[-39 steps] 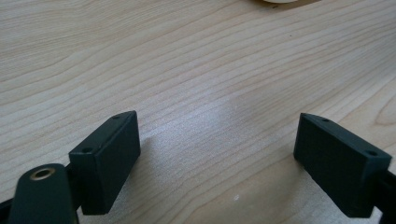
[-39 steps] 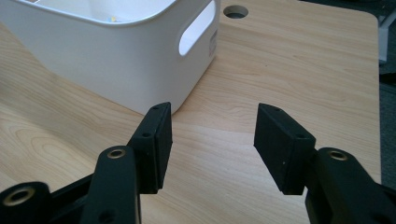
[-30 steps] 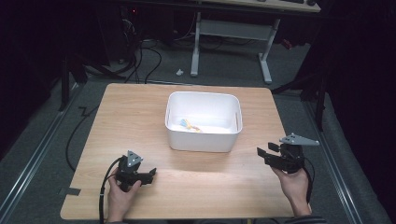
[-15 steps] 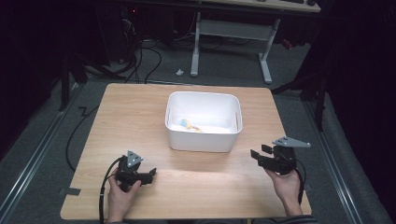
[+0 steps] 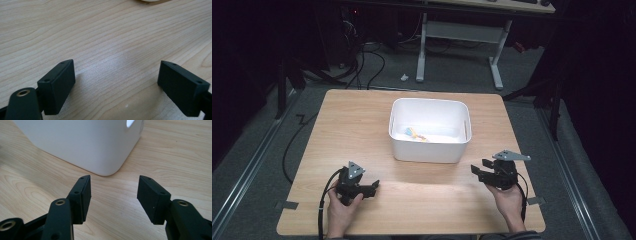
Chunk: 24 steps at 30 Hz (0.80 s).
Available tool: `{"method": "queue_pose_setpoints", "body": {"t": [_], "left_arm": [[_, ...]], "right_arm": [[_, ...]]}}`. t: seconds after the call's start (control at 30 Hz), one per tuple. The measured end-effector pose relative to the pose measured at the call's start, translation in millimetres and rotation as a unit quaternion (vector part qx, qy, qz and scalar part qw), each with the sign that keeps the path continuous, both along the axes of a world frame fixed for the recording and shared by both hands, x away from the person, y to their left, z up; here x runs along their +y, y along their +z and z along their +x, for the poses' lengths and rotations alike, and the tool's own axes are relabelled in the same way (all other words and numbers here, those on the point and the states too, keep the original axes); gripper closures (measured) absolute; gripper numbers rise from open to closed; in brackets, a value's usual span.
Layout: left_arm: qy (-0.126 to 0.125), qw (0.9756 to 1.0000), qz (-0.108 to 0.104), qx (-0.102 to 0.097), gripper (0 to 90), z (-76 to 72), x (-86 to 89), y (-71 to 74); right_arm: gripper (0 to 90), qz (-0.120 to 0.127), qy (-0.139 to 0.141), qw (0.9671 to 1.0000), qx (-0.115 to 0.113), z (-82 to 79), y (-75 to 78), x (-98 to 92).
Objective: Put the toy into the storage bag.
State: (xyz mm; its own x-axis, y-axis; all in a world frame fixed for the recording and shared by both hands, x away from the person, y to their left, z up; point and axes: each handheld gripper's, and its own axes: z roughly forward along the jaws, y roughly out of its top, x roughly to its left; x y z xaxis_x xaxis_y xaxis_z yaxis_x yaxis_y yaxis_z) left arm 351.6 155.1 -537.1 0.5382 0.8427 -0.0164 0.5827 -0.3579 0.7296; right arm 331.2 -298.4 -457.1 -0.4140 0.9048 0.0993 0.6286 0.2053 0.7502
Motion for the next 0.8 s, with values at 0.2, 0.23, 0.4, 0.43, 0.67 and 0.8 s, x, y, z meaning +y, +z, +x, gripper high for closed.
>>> {"method": "queue_pose_setpoints", "body": {"t": [0.2, 0.23, 0.4, 0.43, 0.67, 0.8], "left_arm": [[0.000, 1.0000, 0.000, 0.000, 14.9, 0.0, 0.0, 0.0], [0.000, 1.0000, 0.000, 0.000, 14.9, 0.0, 0.0, 0.0], [0.000, 1.0000, 0.000, 0.000, 14.9, 0.0, 0.0, 0.0], [0.000, 1.0000, 0.000, 0.000, 14.9, 0.0, 0.0, 0.0], [0.000, 1.0000, 0.000, 0.000, 14.9, 0.0, 0.0, 0.0], [0.000, 1.0000, 0.000, 0.000, 14.9, 0.0, 0.0, 0.0]], "right_arm": [[45.1, -0.001, 0.004, 1.0000, 0.007, 1.7, -8.4, 5.3], [45.1, -0.002, 0.004, 1.0000, 0.009, 1.8, -10.0, 6.1], [44.9, -0.006, 0.005, 0.9998, 0.017, 2.7, -17.2, 10.0], [44.9, -0.010, 0.007, 0.9998, 0.015, 2.8, -18.0, 11.0], [44.8, -0.011, 0.012, 0.9997, 0.021, 3.8, -25.8, 18.4], [45.1, -0.012, 0.009, 0.9998, 0.012, 3.5, -31.5, 21.3]]}}
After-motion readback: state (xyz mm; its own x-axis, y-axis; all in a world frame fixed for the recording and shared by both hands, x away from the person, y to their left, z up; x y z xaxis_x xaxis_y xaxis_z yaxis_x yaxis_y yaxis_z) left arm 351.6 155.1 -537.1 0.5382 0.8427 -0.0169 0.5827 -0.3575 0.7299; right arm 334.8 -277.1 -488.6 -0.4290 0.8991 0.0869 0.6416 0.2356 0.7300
